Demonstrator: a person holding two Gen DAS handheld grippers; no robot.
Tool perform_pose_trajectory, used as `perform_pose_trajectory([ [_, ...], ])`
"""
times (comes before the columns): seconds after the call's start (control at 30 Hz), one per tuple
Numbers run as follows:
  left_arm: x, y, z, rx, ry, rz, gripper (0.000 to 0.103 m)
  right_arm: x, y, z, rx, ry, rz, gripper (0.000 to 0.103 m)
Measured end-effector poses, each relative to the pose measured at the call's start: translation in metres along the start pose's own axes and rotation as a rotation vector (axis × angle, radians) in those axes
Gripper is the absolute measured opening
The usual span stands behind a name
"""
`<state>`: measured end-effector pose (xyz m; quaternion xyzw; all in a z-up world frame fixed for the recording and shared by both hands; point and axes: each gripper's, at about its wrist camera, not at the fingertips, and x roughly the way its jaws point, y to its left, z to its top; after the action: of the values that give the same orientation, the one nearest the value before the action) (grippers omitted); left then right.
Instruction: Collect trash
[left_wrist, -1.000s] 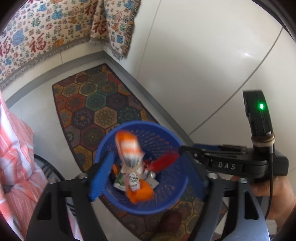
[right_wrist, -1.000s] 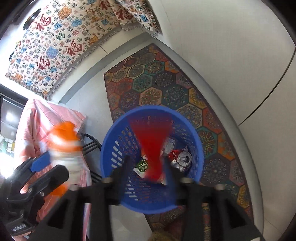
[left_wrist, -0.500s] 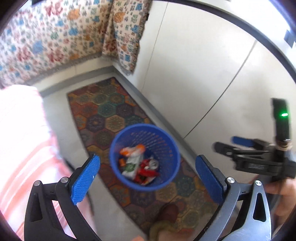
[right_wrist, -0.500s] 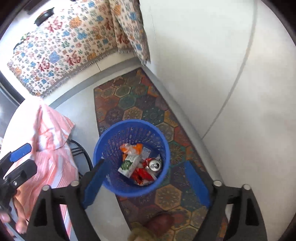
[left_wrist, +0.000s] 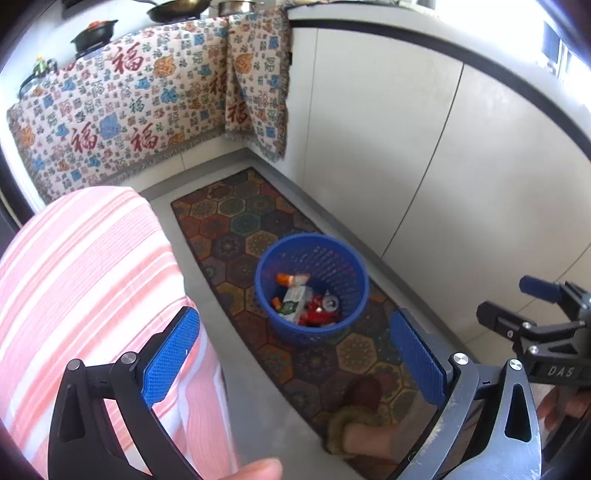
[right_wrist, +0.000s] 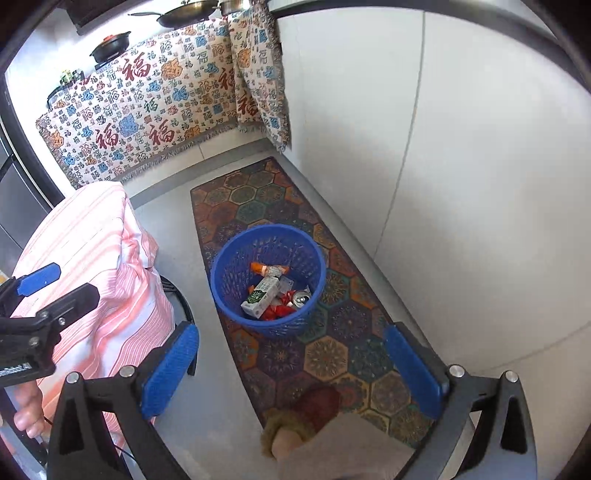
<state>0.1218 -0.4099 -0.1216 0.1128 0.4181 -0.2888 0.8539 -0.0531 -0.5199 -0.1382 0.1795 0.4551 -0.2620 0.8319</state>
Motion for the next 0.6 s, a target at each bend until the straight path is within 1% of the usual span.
perform_pose_trajectory([
  [0.07,-0.007,0.003,-0.002,-0.026,-0.011,0.019,0.103,-0.011,0.001,-0.005,-0.003,-0.011,-0.016,0.103],
  [0.13,-0.012,0.001,-0.003,-0.020,-0.016,0.065,0.103,-0.019,0.005,-0.009,-0.011,-0.016,-0.022,0.103],
  [0.2,-0.014,-0.001,-0.002,-0.005,0.007,0.100,0.103,-0.025,0.008,-0.012,-0.020,-0.021,-0.020,0.103],
  [0.3,-0.017,-0.001,-0.002,-0.003,0.029,0.101,0.103,-0.032,0.014,-0.013,-0.036,-0.030,-0.014,0.103],
  [0.53,-0.030,0.000,-0.006,-0.004,0.019,0.100,0.103,-0.047,0.028,-0.017,-0.060,-0.038,0.013,0.103],
  [0.6,-0.031,0.000,-0.006,-0.007,0.017,0.099,0.103,-0.051,0.032,-0.018,-0.064,-0.043,0.008,0.103],
])
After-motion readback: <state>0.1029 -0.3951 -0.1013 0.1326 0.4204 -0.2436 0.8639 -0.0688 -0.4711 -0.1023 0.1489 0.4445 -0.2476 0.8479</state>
